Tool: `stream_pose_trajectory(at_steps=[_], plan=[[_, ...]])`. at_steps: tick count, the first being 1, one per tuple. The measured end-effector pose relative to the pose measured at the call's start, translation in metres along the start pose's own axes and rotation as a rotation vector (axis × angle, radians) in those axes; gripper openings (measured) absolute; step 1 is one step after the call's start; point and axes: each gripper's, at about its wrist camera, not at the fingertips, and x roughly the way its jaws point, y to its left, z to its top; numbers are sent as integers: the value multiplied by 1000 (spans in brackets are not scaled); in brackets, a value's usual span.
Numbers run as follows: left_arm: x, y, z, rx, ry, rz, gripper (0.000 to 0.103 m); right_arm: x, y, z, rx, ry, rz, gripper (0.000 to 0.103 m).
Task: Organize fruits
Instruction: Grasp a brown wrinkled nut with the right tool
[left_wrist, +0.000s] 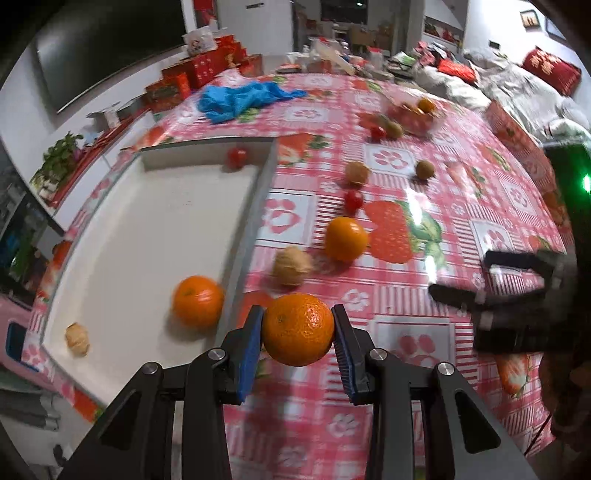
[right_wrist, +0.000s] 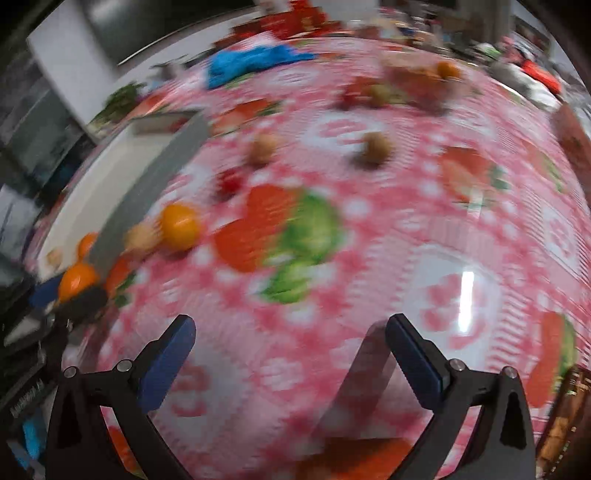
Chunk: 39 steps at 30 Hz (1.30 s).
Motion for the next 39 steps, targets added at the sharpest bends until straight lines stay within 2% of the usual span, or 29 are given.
stream_pose_trajectory(at_steps=[5,8,13,29,32,34,39], plan=[[-13,26,-5,-52,-24,34,38,8,49,-6,-140,10,58,103],[-17,39,-9,-74,-30,51,38,12,69,-8,-194,5,80,99],[-15,54,-14,-110,-19,58,38,18,95,-3,-276,-26,61,76],[-11,70,-20,-146,-12,48,38,42,115,39,-282,-41,63,72],[-12,71,-20,-148,-12,51,38,44,117,43,-286,-52,41,58],[-13,70,-20,-144,-14,52,38,44,118,43,-291,-57,38,27],[-16,61,-20,-125,-17,49,38,33,105,35,-254,-65,61,26]])
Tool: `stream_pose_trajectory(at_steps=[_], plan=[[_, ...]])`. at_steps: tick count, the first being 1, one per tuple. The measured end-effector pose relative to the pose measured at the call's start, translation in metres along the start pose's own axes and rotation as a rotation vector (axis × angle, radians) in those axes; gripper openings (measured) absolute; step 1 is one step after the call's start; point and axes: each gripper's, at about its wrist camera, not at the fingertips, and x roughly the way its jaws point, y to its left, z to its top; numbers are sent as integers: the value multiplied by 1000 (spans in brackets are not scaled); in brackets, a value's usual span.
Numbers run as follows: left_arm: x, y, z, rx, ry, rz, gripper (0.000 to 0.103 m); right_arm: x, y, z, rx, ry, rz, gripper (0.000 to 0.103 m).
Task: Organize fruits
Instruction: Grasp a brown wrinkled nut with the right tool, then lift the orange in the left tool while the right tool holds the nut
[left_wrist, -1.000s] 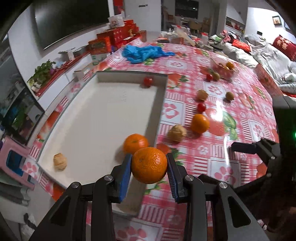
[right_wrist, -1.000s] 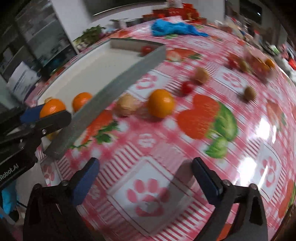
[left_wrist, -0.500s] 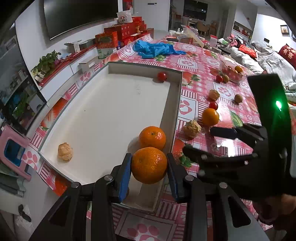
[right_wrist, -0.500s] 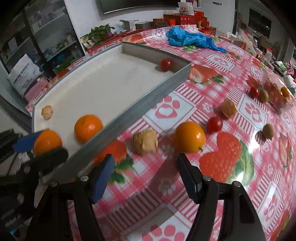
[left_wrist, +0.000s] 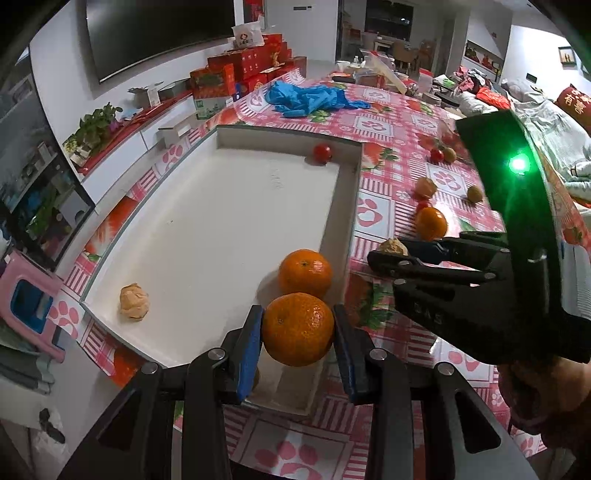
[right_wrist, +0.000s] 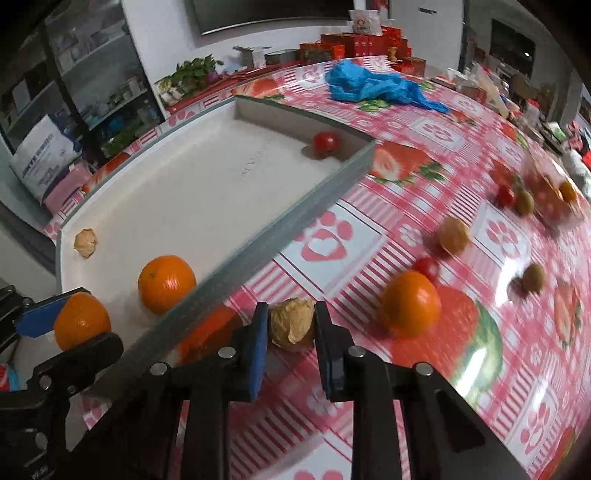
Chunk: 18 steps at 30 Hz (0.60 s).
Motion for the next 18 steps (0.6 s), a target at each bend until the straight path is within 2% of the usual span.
stream_pose_trajectory(at_steps=[5,9,11,15,18], plan=[[-1,-30,-2,51,-3,-40,38,-28,-40,-24,129,-17,-12,26],[9,-71,-7,120,-1,-76,38,-50,-82,-52,243,-34,-138,26],[21,-87,-8,138,15,-73,38,-60,-100,-68,294,-49,-209,26],[39,-109,-9,161,22,-44,38,-71,-123,-90,362,-76,-287,26],[41,-118,-9,189,-29,-7,38,-75,-125,-95,361,-109,-327,26]])
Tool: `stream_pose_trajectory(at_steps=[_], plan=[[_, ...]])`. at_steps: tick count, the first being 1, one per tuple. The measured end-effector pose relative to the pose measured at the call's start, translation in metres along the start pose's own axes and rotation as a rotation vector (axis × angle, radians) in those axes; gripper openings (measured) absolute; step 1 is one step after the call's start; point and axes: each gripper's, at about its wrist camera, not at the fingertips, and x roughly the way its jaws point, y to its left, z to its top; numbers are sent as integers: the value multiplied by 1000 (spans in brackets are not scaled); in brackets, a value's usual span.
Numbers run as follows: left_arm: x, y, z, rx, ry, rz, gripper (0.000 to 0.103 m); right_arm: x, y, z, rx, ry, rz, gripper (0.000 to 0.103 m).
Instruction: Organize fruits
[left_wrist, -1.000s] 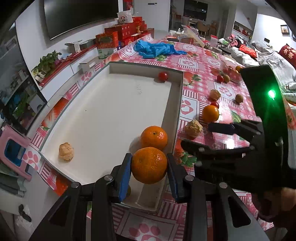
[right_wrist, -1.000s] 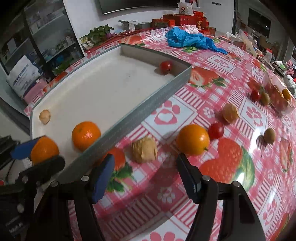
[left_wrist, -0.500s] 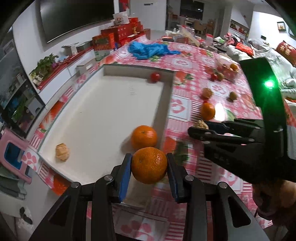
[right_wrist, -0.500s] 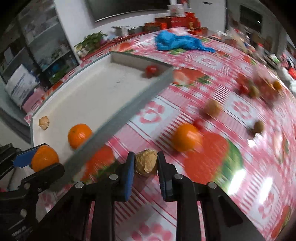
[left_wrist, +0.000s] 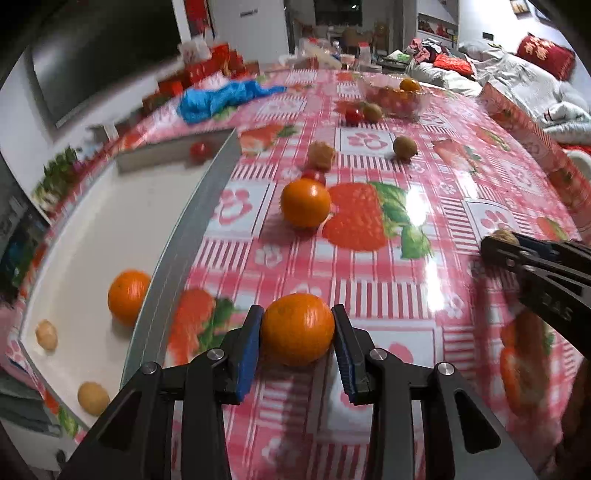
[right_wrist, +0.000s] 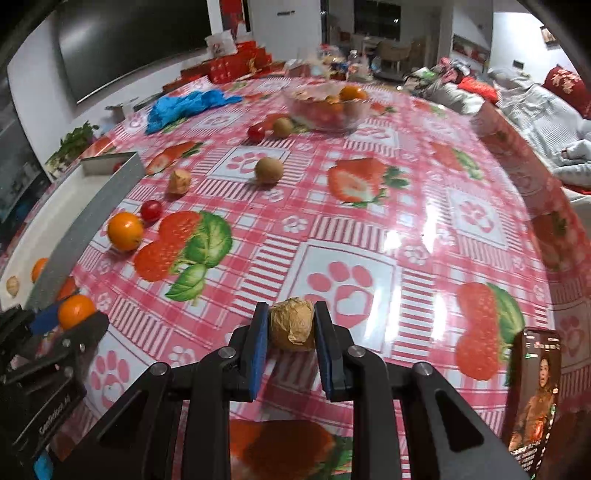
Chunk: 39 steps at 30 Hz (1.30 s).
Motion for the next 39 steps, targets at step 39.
stream_pose_trajectory(at_steps=[39], plan=[[8,4,3,-25,-92,-1,39,3,3,-5,10,-46,-26,26]])
